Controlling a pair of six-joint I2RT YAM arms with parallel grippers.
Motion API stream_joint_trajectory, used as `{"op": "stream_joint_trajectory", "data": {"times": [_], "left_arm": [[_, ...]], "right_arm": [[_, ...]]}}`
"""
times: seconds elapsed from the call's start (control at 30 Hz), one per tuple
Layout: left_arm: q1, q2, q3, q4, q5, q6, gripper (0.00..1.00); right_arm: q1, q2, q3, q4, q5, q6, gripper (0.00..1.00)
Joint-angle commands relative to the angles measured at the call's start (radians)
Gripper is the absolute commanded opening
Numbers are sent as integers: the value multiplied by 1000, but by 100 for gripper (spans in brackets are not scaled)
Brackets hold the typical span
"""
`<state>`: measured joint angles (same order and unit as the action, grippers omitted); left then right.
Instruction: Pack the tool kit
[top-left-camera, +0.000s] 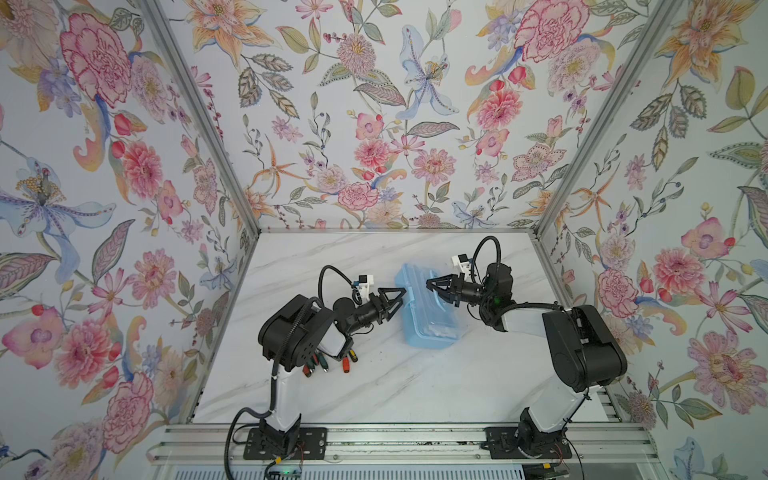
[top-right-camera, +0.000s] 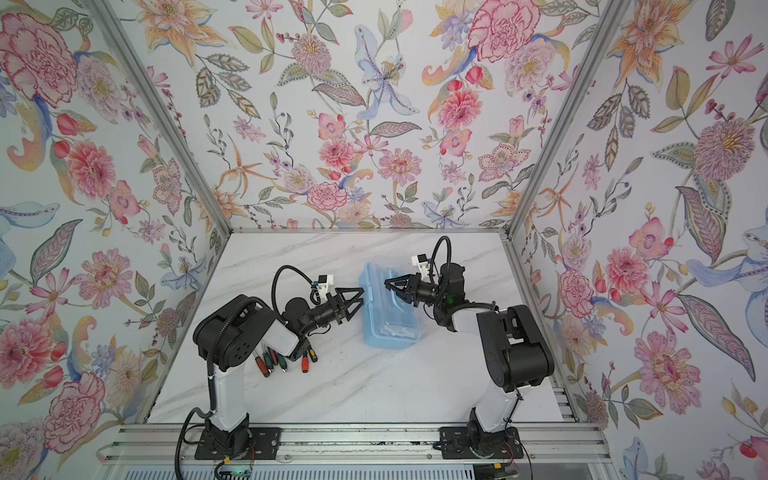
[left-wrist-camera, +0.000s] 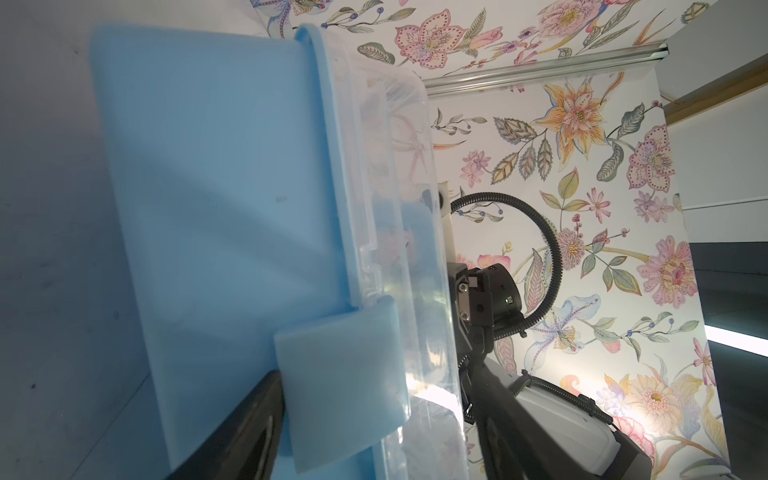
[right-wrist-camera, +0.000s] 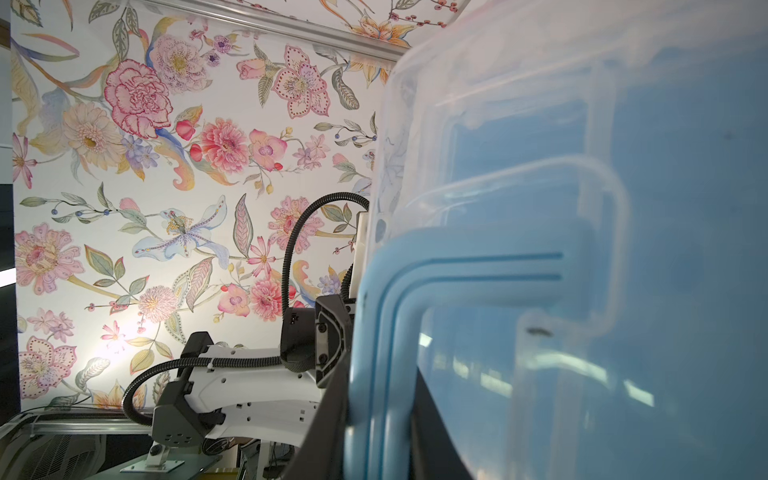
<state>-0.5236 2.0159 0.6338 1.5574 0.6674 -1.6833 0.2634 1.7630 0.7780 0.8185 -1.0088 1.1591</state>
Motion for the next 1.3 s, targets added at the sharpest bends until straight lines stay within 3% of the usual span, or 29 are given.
{"op": "stream_joint_trajectory", "data": {"times": [0.0, 0.47, 0.8, 1.27], "left_arm": [[-26, -69, 41, 237, 73, 1, 74], [3, -388, 64, 237, 100, -139, 78], [60, -418, 24, 236, 104, -136, 78], [136, -368, -84, 202, 116, -75, 76]], "right_arm": [[65, 127, -55, -282, 118, -286, 0], [111, 160, 5, -371, 264, -335, 0], [132, 138, 65, -474, 300, -397, 0], [122, -93, 70, -577, 368, -415, 0]]}}
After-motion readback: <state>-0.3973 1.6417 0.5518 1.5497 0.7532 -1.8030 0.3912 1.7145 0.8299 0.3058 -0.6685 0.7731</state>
